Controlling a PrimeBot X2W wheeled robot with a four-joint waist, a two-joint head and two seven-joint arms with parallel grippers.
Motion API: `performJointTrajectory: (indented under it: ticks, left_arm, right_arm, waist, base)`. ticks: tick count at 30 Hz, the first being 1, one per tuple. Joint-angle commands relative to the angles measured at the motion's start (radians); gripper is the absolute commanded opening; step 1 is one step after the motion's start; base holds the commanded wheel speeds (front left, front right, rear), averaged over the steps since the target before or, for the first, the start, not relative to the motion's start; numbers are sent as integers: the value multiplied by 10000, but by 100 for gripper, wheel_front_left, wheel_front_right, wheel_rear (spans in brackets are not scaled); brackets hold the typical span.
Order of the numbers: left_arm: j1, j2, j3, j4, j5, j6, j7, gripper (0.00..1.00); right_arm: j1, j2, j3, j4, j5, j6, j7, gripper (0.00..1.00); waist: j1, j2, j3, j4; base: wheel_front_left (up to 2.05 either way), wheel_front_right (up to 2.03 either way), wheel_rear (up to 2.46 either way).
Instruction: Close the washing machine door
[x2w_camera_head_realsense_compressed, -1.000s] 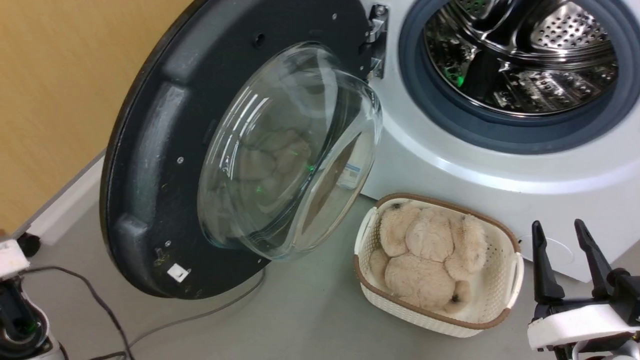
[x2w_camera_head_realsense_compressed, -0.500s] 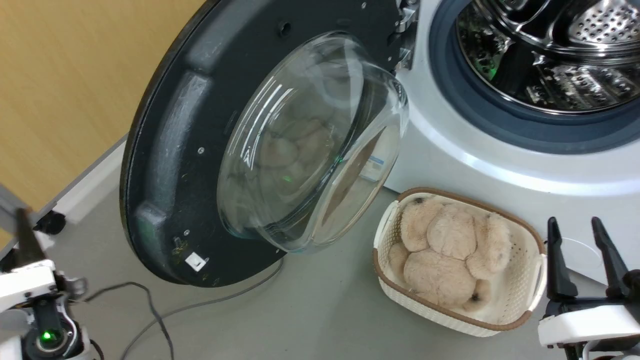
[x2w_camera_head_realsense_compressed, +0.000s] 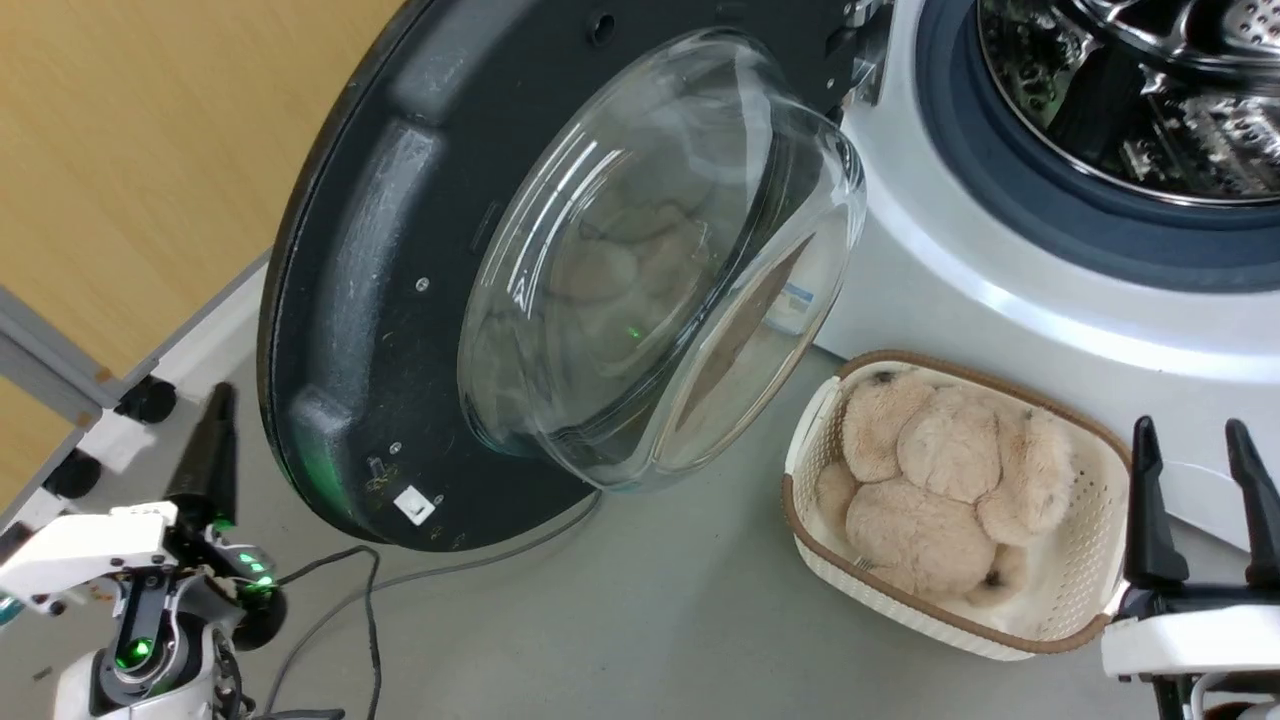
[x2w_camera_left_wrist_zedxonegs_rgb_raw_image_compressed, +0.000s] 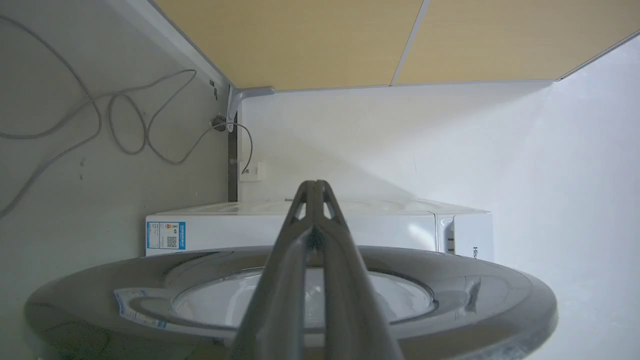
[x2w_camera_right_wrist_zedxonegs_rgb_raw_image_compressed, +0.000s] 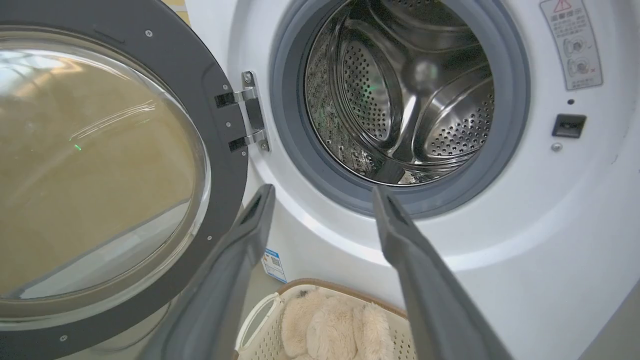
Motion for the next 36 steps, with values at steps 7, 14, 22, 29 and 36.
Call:
performJointTrajectory:
  ticks: [7,14,22,29,36]
  left_arm:
    - [190,-153,-700,-404,-453,-80,1149,0]
    - [981,-259,-1579,-1402,-309,-80,1991,0]
    - [2000,-321,-2948,-3297,-191,-80,2783,0]
    - [2579,-333,-4386,-4782,125,-80,3183,0]
    - [2689,-284,-5525,-5327,420,-80,3269,0]
  right_arm:
    - [-188,42,-56,-75,-55,8,-86,100]
    - [-168,42,-54,-65,-30,8,-86,100]
    - [-144,42,-103,-31,22,8,-86,100]
    - [-235,42,-11,15,137,8,-86,100]
    - [-337,42,1,46,223,8,-86,100]
  waist:
    - [0,0,98,-11]
    - [0,0,12,-19]
    - [0,0,-85,69]
    - [0,0,-130,-246]
    - [0,0,-68,-1129]
  base:
    - [0,0,0]
    - [0,0,0]
    - [0,0,0]
    - [0,0,0]
    - [0,0,0]
